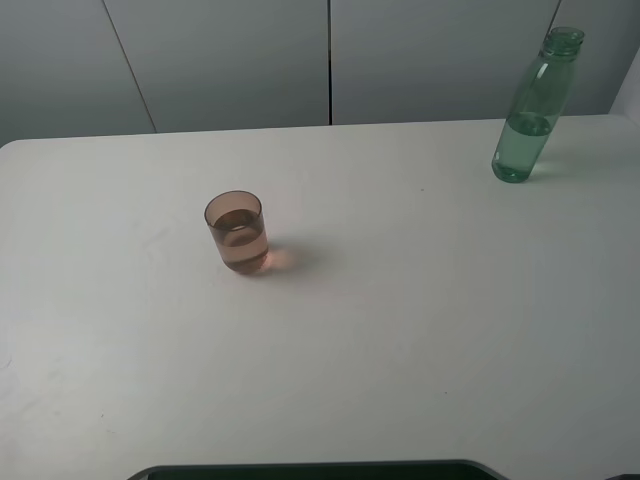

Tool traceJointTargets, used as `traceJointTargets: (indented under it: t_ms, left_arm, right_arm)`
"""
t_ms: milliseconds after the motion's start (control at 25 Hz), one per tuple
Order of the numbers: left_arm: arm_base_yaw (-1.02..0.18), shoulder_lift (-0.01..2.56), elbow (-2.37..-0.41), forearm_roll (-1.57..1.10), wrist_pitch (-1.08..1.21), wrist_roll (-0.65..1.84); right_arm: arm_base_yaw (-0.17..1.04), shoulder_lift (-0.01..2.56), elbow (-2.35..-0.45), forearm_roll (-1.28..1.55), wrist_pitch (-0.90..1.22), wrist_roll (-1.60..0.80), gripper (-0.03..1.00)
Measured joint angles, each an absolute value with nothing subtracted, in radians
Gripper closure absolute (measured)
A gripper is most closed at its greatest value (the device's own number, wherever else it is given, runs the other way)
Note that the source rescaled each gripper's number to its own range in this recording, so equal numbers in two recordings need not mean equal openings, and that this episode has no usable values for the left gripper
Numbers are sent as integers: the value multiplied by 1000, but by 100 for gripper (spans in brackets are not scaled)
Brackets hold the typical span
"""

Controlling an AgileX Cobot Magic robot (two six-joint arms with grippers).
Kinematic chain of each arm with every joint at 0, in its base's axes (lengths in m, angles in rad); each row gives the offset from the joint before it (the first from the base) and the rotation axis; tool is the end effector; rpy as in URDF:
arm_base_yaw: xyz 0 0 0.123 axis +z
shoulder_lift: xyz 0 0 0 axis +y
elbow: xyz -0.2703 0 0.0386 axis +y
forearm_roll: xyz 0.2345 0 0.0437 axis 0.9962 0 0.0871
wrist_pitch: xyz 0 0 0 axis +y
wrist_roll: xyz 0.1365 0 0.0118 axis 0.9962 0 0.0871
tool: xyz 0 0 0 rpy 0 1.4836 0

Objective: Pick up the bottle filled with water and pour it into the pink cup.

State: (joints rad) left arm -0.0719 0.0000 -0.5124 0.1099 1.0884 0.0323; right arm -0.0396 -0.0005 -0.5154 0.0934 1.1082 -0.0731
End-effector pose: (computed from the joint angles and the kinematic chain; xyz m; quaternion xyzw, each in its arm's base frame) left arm 0.0340 0.0109 0.2508 0.0414 0.8549 0.0446 0.5152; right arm 0.0321 0.0102 0.2492 -0.0177 0.8602 0.0179 0.5093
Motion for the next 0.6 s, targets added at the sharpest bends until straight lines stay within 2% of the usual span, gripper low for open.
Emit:
traceJointTargets:
  t_ms: [600]
  left_arm:
    - [-72,0,-512,110,1088,32]
  right_arm:
    - [-40,0,-515,93,1108,-74,-3]
